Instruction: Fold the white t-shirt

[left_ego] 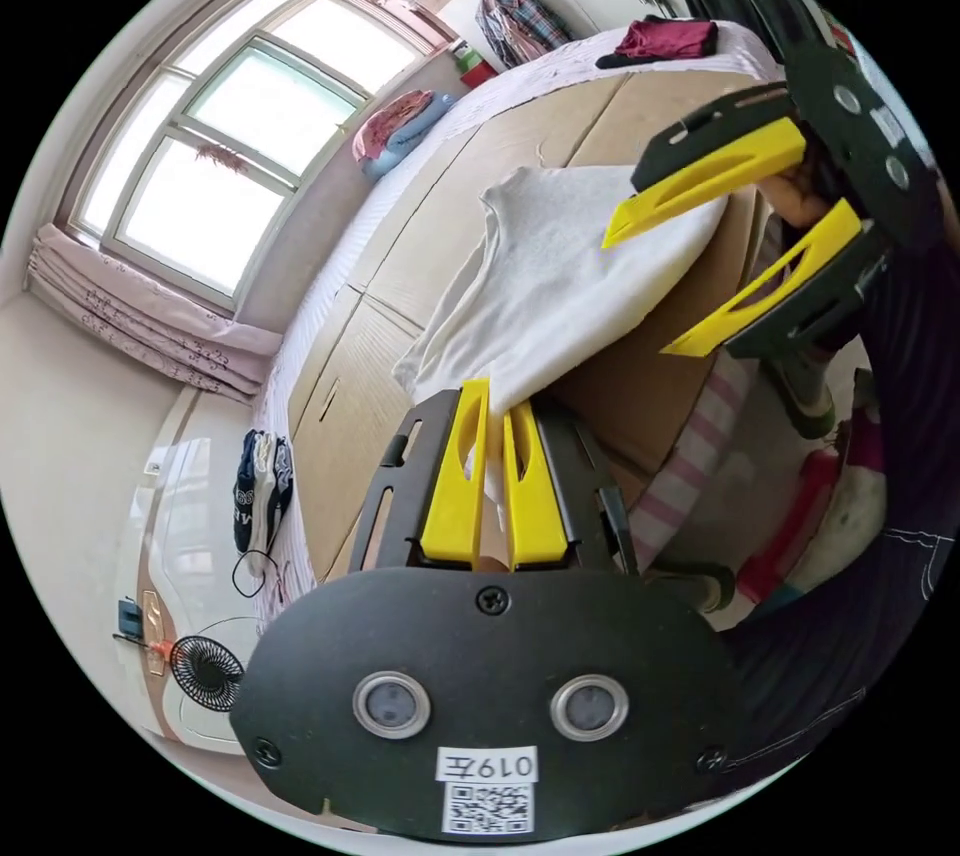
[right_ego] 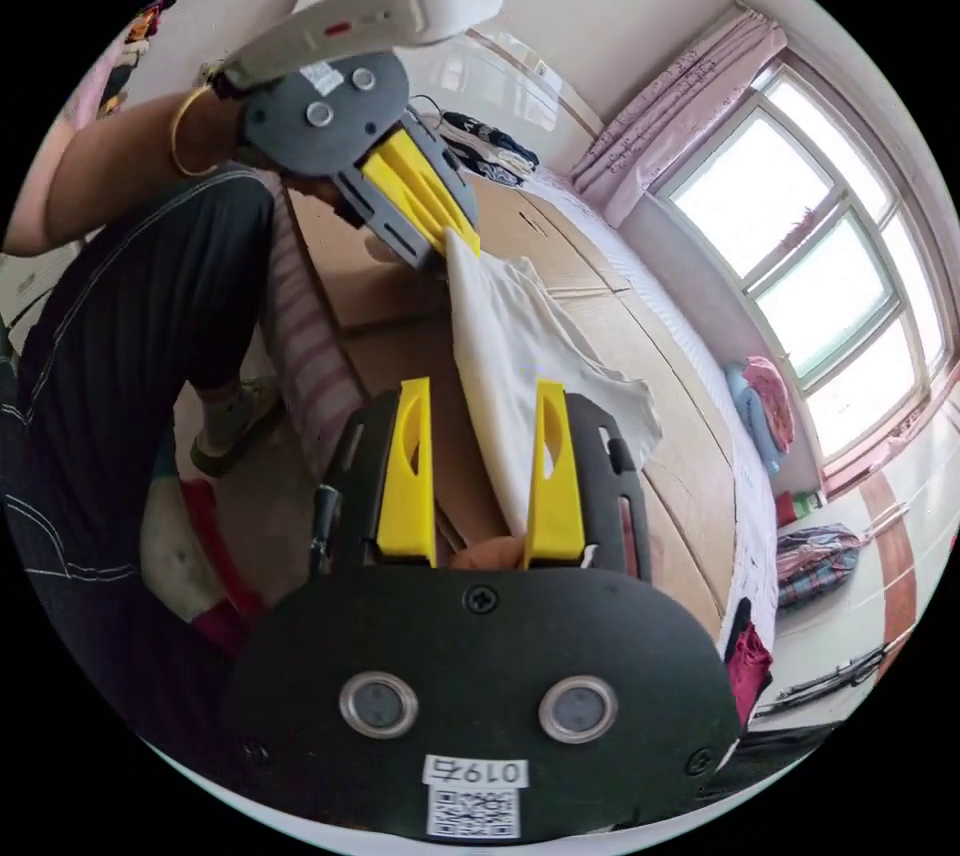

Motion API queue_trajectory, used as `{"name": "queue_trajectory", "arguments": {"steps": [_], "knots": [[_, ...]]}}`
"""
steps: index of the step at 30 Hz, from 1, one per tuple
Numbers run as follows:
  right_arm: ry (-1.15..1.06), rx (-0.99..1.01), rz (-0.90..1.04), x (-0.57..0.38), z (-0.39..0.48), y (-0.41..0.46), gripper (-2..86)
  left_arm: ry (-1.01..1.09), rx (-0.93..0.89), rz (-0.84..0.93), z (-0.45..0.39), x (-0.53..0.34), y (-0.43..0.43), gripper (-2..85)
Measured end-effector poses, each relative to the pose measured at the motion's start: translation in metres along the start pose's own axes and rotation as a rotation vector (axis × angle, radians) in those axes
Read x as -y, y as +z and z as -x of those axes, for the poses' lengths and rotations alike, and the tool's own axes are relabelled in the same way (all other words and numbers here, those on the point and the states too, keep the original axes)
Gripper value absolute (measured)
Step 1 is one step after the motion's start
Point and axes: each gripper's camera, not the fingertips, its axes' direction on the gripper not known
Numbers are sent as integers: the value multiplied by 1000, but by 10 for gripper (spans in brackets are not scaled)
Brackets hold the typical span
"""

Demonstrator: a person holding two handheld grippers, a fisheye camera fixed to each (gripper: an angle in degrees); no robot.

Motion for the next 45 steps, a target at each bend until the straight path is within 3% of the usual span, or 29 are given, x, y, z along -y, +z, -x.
{"name": "queue_trajectory", "arguments": {"steps": [6,11,16,18,21,29,32,39,45], "knots": [[-5,-181,153,8,5,33,144,-37,-15,-23,32,-13,1,-1],[-91,-342,235,23,24,57,87,-53,-32,-35,51,-35,7,2],[-193,-421,253,41,37,71,29,55,109,-16,31,-53,24,20],[-155,-390,245,52,31,69,26,146,238,26,15,-56,39,51],[-108,-370,229,68,23,68,22,217,285,38,8,-57,56,74],[-118,-329,210,112,5,82,21,394,360,28,23,-62,87,29],[-72,-268,186,137,-11,92,22,347,298,33,61,-60,94,18],[37,-92,137,230,-41,136,19,336,468,90,179,-56,142,4],[102,190,113,333,-76,197,18,442,511,83,294,-53,209,-1]]}}
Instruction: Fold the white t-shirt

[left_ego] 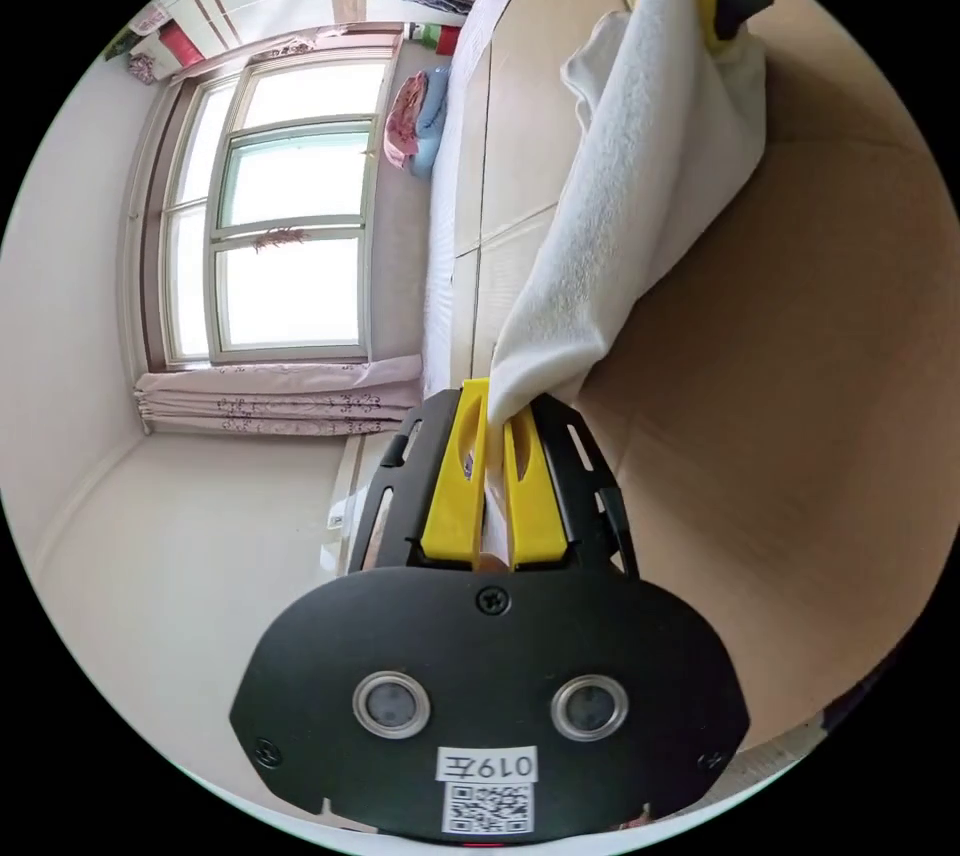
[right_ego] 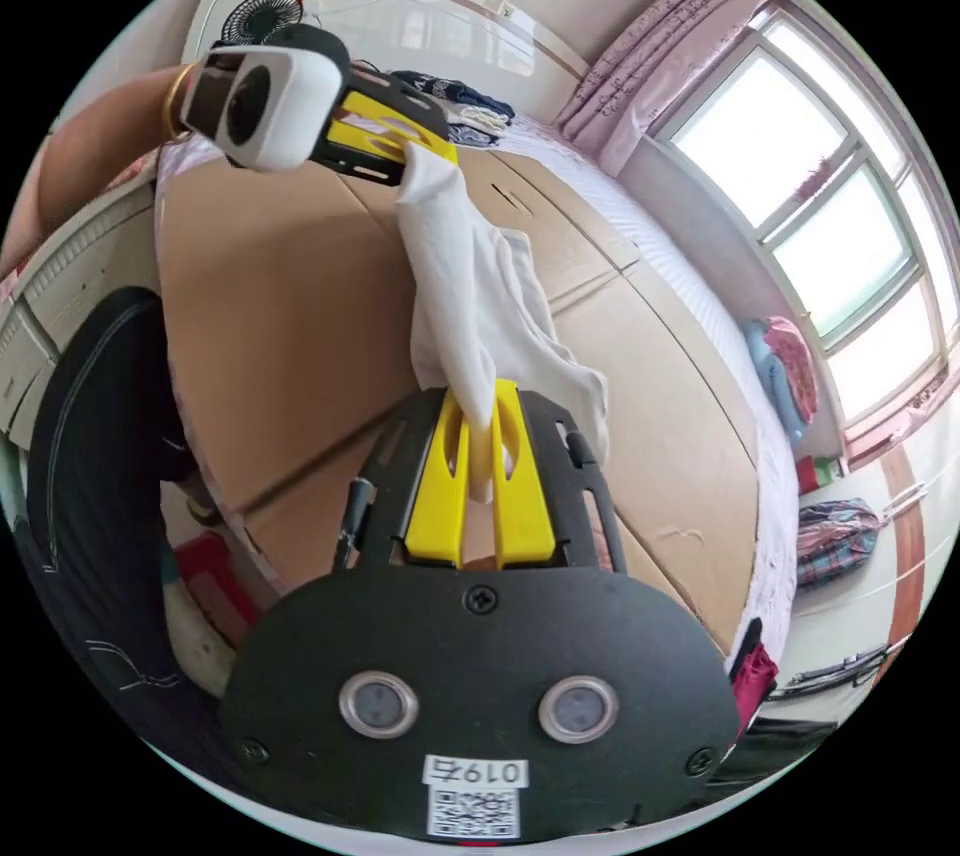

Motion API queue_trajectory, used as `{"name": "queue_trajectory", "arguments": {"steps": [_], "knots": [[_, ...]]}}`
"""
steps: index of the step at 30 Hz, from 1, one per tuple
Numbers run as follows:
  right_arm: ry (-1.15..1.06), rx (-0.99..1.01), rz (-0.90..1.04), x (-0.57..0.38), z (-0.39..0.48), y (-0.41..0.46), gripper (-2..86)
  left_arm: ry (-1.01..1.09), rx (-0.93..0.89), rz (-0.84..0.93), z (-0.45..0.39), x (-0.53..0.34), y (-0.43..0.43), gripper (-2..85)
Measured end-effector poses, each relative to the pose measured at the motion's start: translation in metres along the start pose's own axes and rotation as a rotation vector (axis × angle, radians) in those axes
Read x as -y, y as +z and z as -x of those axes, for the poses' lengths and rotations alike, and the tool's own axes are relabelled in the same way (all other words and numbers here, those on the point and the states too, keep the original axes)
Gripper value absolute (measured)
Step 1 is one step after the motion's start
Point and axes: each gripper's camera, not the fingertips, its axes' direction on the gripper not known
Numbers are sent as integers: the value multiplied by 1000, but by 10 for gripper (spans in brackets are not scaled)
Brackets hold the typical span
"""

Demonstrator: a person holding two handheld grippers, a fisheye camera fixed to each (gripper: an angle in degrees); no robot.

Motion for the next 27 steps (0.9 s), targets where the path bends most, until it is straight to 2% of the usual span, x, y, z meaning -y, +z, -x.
{"name": "queue_trajectory", "arguments": {"steps": [4,7,11,14,16,21,27], "knots": [[31,224,-6,70,-18,37,16,95,-3,-51,28,-24,67,-1],[58,283,26,118,-21,58,16,140,-8,-71,56,-34,111,-1],[218,373,83,177,-38,81,15,276,16,-119,94,-50,161,-1],[348,442,120,216,-54,95,12,307,-21,-147,131,-63,196,-1],[428,487,134,243,-73,94,11,254,-75,-161,167,-69,216,-1],[459,395,76,348,-117,73,8,104,-94,-151,286,-101,298,2],[321,255,-61,532,-145,69,8,-44,-12,-47,426,-174,421,5]]}}
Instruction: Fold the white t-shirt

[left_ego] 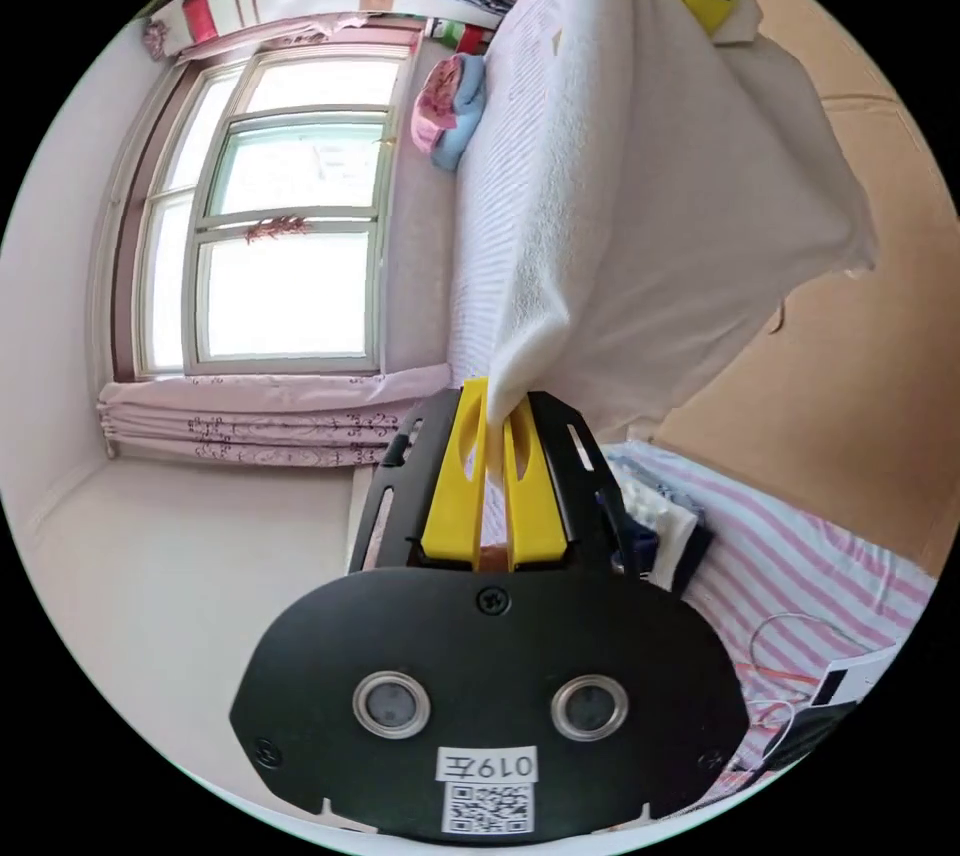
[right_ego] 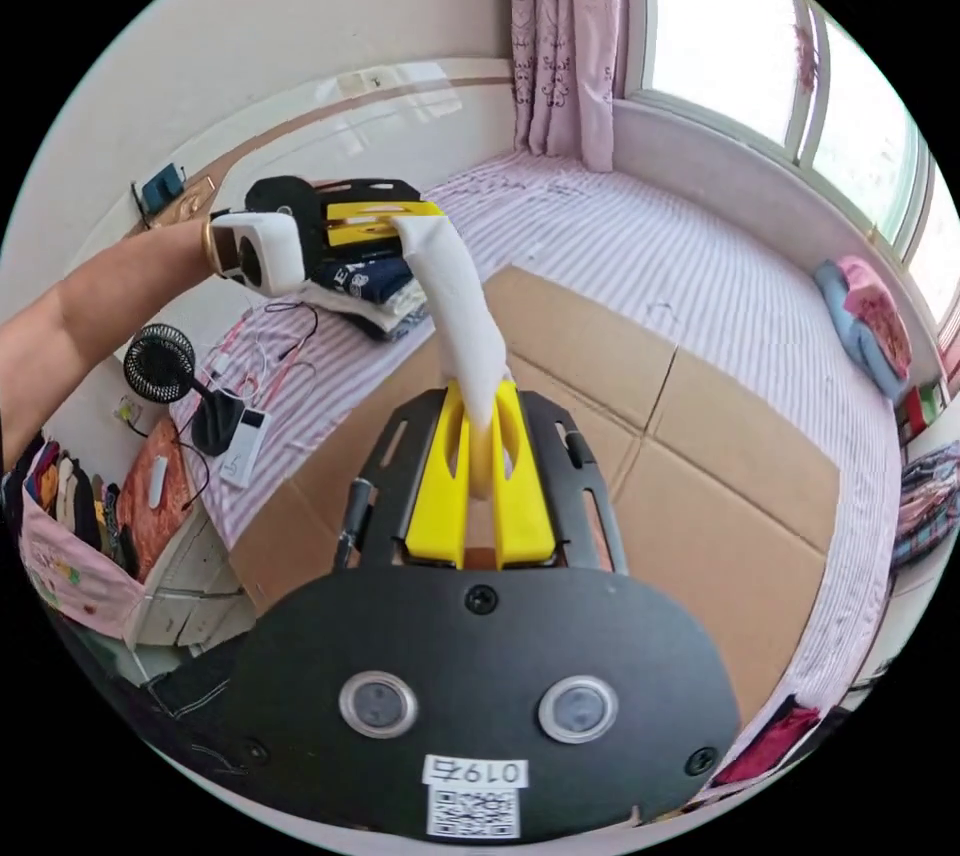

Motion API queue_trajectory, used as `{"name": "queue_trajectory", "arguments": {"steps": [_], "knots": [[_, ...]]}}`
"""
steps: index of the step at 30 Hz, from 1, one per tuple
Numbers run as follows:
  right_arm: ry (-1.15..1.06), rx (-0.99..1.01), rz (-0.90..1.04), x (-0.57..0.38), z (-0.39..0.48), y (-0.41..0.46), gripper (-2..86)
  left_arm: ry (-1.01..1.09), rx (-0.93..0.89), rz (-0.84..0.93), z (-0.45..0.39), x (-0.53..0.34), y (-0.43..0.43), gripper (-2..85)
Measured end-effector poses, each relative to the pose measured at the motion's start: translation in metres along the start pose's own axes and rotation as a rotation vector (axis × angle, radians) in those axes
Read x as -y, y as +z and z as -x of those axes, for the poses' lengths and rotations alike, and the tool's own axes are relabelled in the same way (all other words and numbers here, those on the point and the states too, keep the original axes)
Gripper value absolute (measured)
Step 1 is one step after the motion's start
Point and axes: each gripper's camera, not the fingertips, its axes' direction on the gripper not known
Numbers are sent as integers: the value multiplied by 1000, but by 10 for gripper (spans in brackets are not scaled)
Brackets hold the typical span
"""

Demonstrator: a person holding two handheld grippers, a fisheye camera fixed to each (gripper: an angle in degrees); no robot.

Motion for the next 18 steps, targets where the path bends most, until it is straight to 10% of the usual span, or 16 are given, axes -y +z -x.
{"name": "queue_trajectory", "arguments": {"steps": [8,18], "knots": [[-372,-187,-167,232,125,111,11,-106,287,264,126,-157,154,11],[-764,-198,105,198,329,341,12,123,9,455,-63,-295,226,17]]}}
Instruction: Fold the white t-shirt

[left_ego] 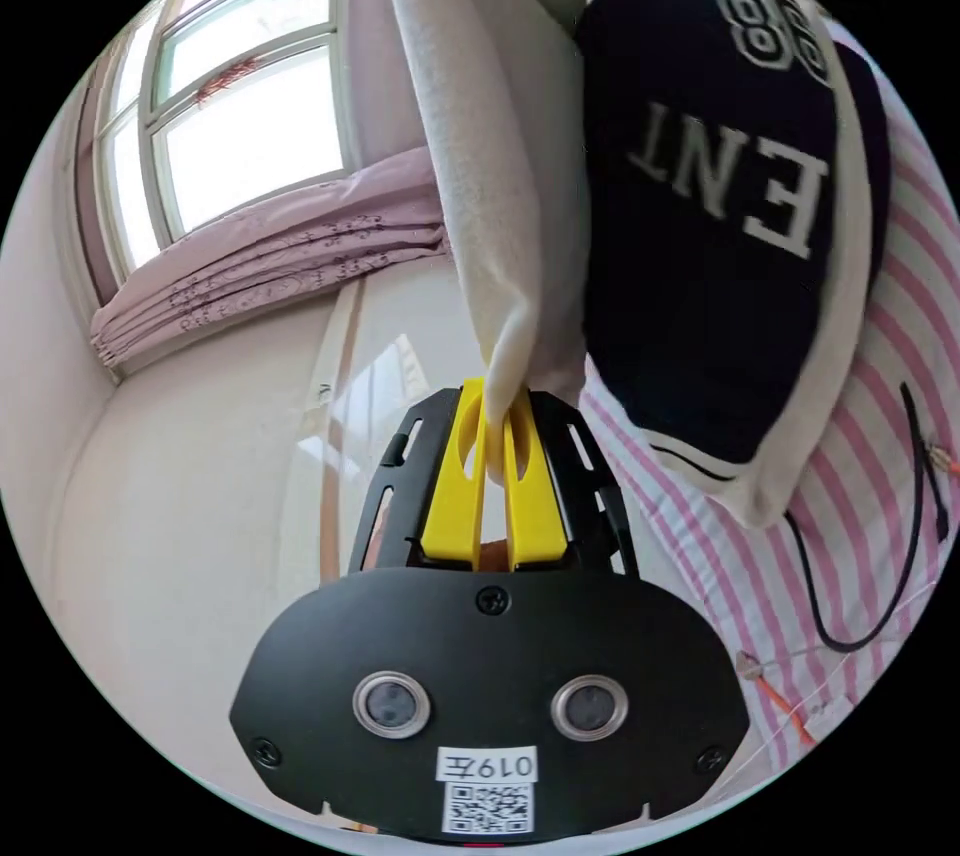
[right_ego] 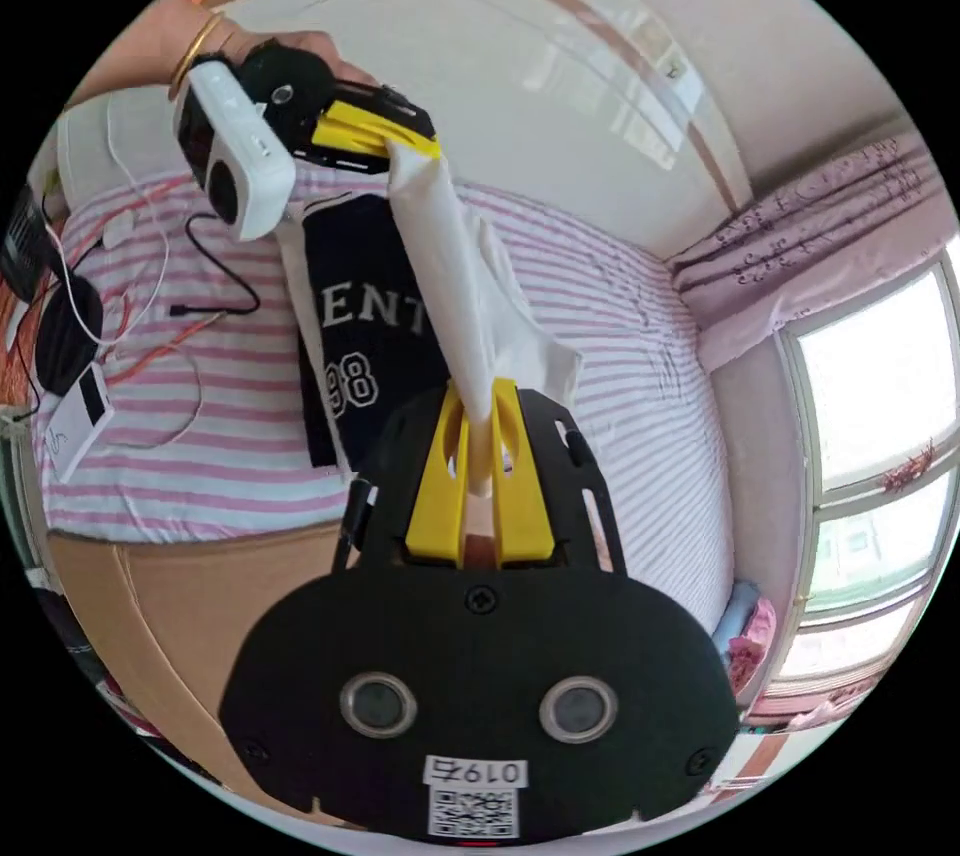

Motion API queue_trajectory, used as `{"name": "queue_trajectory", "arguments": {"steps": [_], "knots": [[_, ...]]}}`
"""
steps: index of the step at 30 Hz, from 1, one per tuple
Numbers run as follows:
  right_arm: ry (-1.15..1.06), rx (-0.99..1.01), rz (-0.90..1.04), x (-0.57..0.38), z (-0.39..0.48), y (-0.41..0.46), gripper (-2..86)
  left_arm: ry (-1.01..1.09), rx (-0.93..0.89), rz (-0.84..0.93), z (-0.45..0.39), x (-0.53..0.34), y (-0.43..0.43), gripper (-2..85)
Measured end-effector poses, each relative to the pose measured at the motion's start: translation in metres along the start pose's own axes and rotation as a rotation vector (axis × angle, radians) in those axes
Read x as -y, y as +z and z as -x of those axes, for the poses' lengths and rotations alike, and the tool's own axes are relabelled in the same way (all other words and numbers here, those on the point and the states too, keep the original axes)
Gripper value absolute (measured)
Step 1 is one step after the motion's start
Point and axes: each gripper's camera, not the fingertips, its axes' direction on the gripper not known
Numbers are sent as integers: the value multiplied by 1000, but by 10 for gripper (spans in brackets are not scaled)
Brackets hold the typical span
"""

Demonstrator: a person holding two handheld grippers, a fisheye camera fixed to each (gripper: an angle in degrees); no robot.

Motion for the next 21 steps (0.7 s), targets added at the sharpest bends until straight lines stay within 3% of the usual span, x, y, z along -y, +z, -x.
{"name": "queue_trajectory", "arguments": {"steps": [7,15,17,21], "knots": [[-40,-47,25,23,60,21,16,113,56,-18,-16,-1,7,26],[-250,-213,41,20,115,20,34,269,-11,7,-11,7,12,47],[-329,-342,51,14,141,21,58,259,-53,52,-6,5,17,54],[-322,-367,67,3,157,11,72,276,-94,50,2,-6,8,50]]}}
